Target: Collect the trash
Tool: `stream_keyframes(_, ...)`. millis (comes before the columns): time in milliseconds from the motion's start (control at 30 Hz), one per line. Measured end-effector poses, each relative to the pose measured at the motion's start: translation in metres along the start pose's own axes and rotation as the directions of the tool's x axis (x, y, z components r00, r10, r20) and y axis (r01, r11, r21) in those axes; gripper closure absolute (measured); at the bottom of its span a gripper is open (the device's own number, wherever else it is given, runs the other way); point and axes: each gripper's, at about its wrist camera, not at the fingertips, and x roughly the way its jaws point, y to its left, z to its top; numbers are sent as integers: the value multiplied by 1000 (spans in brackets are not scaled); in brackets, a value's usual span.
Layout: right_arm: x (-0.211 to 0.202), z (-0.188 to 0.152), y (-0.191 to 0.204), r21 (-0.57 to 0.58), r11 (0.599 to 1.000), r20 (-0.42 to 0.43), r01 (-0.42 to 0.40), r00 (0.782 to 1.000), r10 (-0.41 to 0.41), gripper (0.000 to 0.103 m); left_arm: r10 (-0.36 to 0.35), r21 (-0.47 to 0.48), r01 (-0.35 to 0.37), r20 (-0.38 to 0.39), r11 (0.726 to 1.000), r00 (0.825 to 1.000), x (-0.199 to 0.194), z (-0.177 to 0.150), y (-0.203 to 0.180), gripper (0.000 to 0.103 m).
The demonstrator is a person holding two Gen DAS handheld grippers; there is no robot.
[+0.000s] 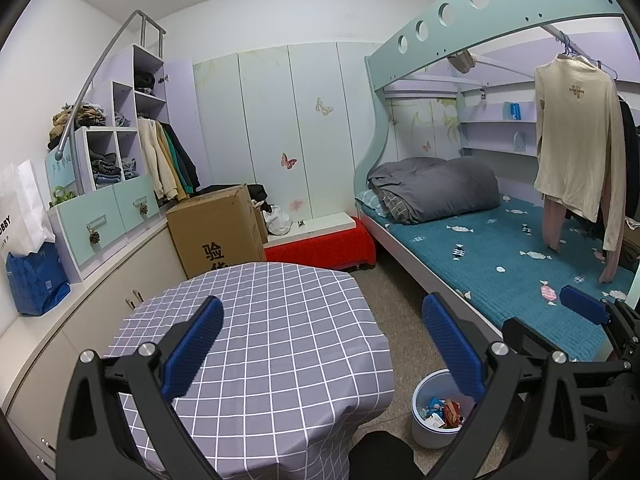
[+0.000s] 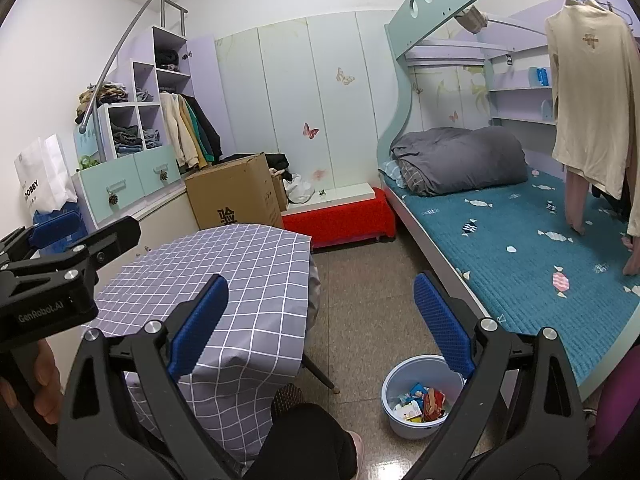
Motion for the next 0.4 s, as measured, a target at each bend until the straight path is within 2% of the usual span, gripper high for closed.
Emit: stream_keyframes(400, 19, -1, 0, 16, 1000, -44, 1, 999, 0, 11, -16, -10, 15, -55, 1000, 998, 23, -14, 4, 5)
